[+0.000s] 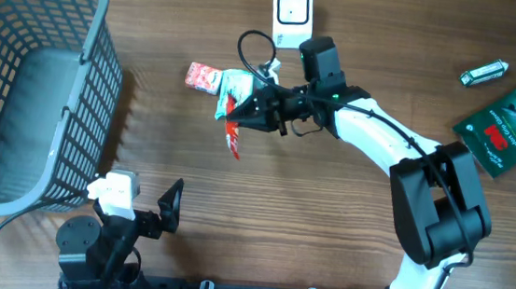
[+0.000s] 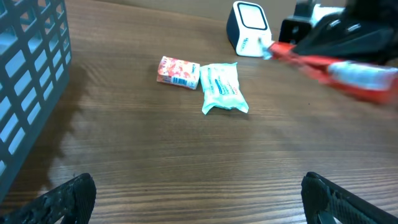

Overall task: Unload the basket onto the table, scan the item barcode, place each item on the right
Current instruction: 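Hold Nescafe stick with right gripper in front of the scanner, then carry Nescafe stick with right gripper to the right pile and release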

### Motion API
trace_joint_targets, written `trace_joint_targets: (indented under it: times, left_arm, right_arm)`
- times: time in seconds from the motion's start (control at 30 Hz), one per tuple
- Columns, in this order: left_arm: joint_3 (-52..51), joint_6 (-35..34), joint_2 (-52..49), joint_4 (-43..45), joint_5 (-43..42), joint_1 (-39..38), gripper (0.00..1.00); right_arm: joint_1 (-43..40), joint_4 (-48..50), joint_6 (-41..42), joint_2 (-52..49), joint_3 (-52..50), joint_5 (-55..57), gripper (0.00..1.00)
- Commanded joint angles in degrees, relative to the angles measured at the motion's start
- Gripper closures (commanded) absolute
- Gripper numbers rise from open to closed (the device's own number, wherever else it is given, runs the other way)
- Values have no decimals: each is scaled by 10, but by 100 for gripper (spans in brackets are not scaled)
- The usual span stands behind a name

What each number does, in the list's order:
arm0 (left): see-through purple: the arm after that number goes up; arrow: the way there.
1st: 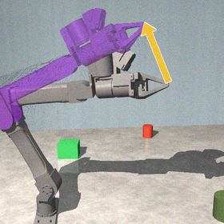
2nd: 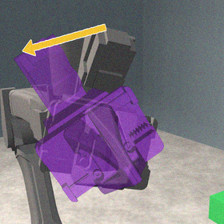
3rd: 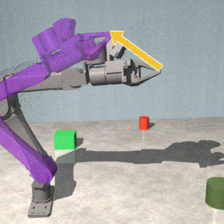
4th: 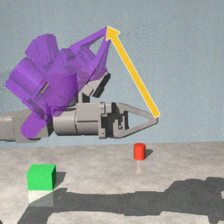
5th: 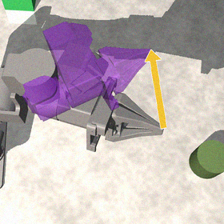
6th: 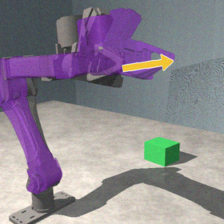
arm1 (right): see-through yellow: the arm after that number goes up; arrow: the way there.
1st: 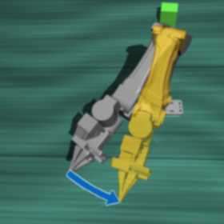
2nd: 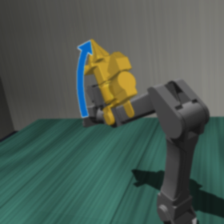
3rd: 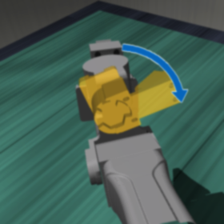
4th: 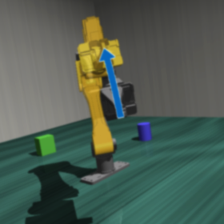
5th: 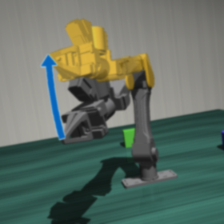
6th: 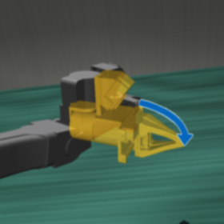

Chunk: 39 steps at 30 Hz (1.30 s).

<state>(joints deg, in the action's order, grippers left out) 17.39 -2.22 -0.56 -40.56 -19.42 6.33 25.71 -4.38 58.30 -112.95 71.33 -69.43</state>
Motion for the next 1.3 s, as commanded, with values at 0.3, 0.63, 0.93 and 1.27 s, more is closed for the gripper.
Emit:
trace_joint_targets:
  times: [0.3, 0.63, 0.93, 1.27]
  left_arm:
    - [-2, 9, 2, 2, -5, 3, 0]
    - [-2, 9, 2, 2, -5, 3, 0]
    - [-2, 9, 2, 2, -5, 3, 0]
    - [-2, 9, 2, 2, -5, 3, 0]
  right_arm:
    - [-35, -31, -19, 10, 37, 611, 95]
    - [-65, -95, -53, -47, 238, 786, 95]
    - [-88, -66, -25, -237, 453, 749, 95]
    - [-89, -64, -16, -282, 482, 725, 95]
